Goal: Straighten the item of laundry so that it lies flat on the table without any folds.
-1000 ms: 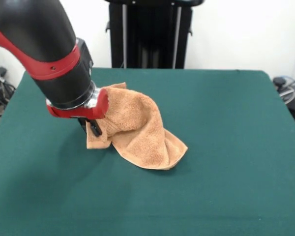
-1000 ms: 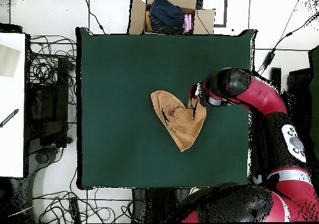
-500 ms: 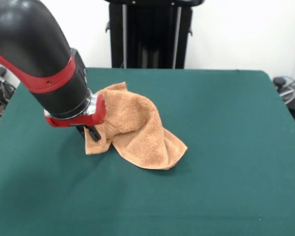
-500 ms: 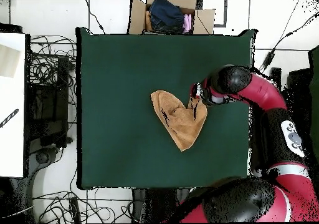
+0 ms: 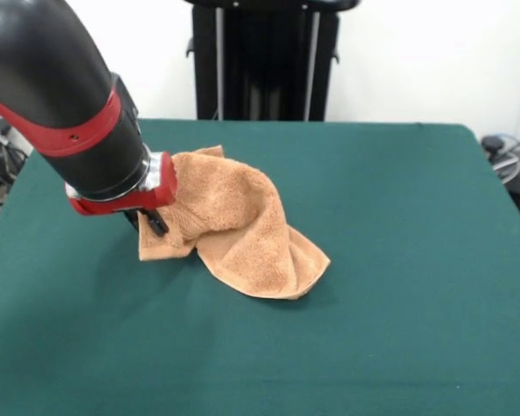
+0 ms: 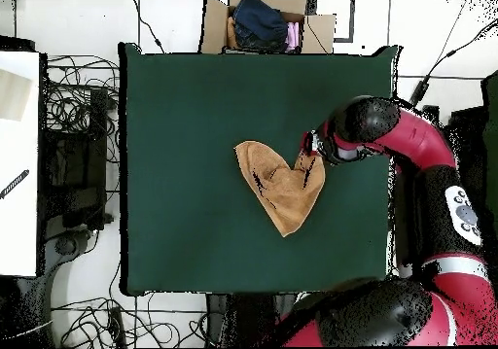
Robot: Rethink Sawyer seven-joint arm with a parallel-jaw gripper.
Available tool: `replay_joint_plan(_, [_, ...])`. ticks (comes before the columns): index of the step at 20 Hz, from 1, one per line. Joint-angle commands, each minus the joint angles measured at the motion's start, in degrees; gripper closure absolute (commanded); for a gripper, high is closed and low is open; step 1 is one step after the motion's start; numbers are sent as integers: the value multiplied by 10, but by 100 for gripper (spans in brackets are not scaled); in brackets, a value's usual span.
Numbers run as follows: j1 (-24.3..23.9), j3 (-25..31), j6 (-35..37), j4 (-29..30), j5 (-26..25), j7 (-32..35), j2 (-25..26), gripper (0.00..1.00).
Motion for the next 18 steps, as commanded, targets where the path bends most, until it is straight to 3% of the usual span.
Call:
replay_joint_plan(1, [18,27,88,2,-21,-77,-45,100])
replay_joint_plan(11, [19,29,126,-3,-21,-69,-66,100])
replay_joint_plan(18, [9,36,128,-33,-32,-96,-35,100])
